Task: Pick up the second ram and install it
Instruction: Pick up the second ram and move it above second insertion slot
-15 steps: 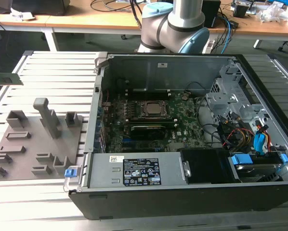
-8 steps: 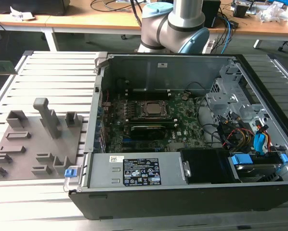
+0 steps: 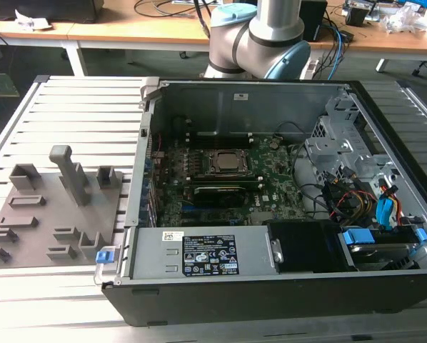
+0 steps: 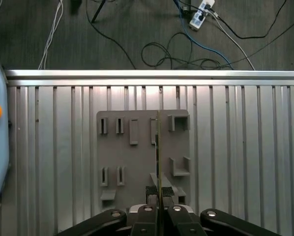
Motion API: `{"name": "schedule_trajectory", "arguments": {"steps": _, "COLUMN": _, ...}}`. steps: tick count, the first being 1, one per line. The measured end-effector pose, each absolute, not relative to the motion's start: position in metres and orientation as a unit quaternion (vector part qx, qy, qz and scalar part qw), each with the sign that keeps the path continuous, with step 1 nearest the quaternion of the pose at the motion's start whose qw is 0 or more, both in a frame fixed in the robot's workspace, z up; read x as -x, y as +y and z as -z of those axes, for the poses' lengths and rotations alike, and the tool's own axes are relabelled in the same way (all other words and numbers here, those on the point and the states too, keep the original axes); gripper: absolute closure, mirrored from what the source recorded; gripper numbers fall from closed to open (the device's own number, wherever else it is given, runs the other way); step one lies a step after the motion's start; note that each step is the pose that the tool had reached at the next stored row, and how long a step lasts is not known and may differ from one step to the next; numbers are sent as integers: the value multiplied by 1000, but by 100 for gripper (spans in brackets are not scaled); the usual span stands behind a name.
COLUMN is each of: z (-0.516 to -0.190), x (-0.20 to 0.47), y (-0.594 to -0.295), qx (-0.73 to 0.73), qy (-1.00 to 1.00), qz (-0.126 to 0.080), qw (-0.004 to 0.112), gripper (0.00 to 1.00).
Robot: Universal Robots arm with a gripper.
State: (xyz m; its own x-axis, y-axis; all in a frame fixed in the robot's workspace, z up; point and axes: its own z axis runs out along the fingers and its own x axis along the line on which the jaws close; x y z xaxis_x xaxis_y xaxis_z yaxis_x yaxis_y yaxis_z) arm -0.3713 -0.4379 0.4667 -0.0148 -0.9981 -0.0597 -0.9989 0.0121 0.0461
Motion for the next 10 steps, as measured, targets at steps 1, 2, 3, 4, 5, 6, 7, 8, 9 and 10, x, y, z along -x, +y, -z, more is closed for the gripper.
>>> {"name": "schedule_trajectory", "arguments": {"steps": 1, "z": -471, "x": 371, "y": -438, "qx": 702, "qy": 711, "qz": -38, "qw": 5, "gripper": 86}}
{"name": "schedule_trajectory", "arguments": {"steps": 2, "z": -473, "x": 371, "y": -438, "qx": 702, "qy": 711, "qz": -38, "qw": 6, "gripper": 86}}
{"name": "schedule_trajectory", "arguments": {"steps": 3, "z": -475, "x": 371, "y": -438, "qx": 702, "qy": 711, "qz": -38, "qw": 6, "gripper": 86}}
{"name": "schedule_trajectory", "arguments": {"steps": 4, "z": -478, "x": 371, "y": -438, "qx": 702, "qy": 711, "qz": -39, "qw": 6, "gripper": 86}}
{"name": "schedule_trajectory", "arguments": {"steps": 5, "z": -480, "x": 371, "y": -438, "qx": 702, "qy": 711, "qz": -39, "qw": 6, "gripper": 86}}
{"name": "schedule_trajectory", "arguments": {"steps": 6, "z": -488, "x": 371, "y": -438, "qx": 702, "qy": 711, "qz": -40, "qw": 8, "gripper": 86}}
{"name": "schedule_trajectory", "arguments": {"steps": 7, "z": -498, "x": 371, "y": -438, "qx": 702, "qy": 711, "qz": -41, "qw": 9, "gripper": 86}}
{"name": "schedule_trajectory", "arguments": {"steps": 8, "z": -510, "x": 371, "y": -438, "qx": 702, "qy": 711, "qz": -42, "qw": 10, "gripper": 86}}
{"name": "schedule_trajectory", "arguments": {"steps": 9, "z": -514, "x": 371, "y": -438, "qx": 702, "qy": 711, "qz": -43, "qw": 10, "gripper": 86}}
{"name": "schedule_trajectory", "arguments": {"steps": 10, "z": -515, "x": 371, "y": -438, "qx": 702, "qy": 711, "qz": -43, "qw": 11, "gripper": 86}}
